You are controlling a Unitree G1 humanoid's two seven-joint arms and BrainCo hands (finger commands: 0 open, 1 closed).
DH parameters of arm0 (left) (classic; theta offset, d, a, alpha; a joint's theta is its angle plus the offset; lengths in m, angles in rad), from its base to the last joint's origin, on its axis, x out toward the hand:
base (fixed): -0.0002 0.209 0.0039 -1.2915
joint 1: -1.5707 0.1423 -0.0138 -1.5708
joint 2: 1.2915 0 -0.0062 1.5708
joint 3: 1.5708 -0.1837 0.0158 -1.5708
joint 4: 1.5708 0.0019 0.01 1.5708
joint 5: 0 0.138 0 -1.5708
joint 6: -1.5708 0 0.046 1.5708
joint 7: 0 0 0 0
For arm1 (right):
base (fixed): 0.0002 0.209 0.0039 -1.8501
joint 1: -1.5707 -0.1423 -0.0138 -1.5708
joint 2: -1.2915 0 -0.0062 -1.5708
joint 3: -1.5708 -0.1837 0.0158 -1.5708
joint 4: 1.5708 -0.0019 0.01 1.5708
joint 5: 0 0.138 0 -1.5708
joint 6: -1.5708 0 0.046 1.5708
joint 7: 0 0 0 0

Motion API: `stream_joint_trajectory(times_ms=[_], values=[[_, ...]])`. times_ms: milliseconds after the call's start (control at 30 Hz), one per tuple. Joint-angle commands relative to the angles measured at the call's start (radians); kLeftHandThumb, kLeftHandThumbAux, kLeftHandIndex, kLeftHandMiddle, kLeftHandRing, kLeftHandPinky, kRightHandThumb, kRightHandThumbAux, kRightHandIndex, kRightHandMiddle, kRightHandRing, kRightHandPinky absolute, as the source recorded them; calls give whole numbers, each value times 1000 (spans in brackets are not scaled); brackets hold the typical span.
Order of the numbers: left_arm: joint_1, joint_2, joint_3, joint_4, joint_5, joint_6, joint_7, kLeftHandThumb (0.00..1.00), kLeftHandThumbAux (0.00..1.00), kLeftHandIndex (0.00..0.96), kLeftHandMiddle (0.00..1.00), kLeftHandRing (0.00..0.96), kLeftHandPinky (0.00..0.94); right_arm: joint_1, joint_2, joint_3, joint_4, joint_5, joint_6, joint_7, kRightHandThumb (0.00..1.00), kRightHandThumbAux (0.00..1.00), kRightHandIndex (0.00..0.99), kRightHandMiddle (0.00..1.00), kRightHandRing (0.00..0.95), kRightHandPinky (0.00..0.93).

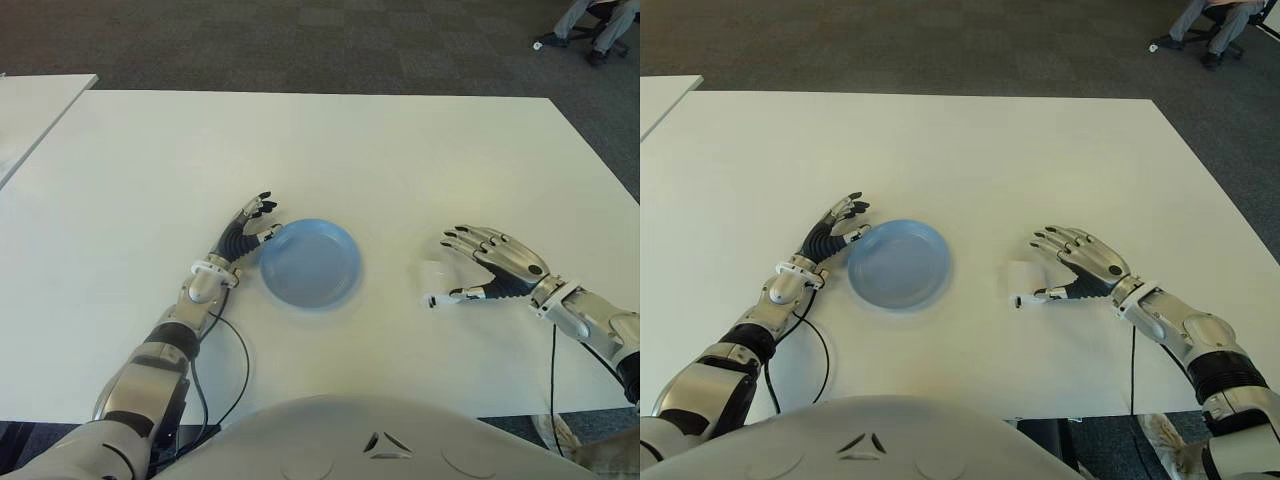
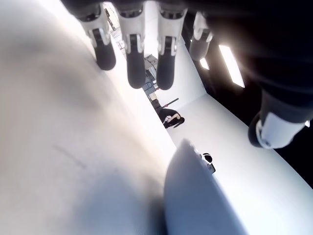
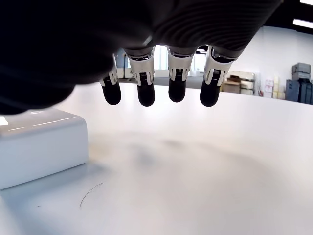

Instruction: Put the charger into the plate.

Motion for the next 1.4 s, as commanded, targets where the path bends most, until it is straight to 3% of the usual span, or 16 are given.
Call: stream_joint_trajectory(times_ms=[33, 867, 1267, 1400], values=[[95, -17, -20, 49, 16, 67, -46, 0, 495, 84, 210, 206, 159, -19, 16, 33, 20, -49, 25, -45, 186, 127, 0, 0, 0, 0], [100, -2, -28, 32, 32, 88, -44, 0, 502, 84, 216, 212, 172, -52, 26, 122, 73, -105, 76, -172, 181, 138, 0, 0, 0, 0], [97, -4, -27, 38, 25, 92, -58, 0, 507, 82, 201, 195, 158, -44, 41, 100, 82, -8, 58, -151, 182, 137, 0, 0, 0, 0], [95, -7, -28, 41, 25, 96, -58, 0, 510, 83, 198, 194, 160, 19, 7, 50, -42, 71, 59, -89, 174, 143, 0, 0, 0, 0]])
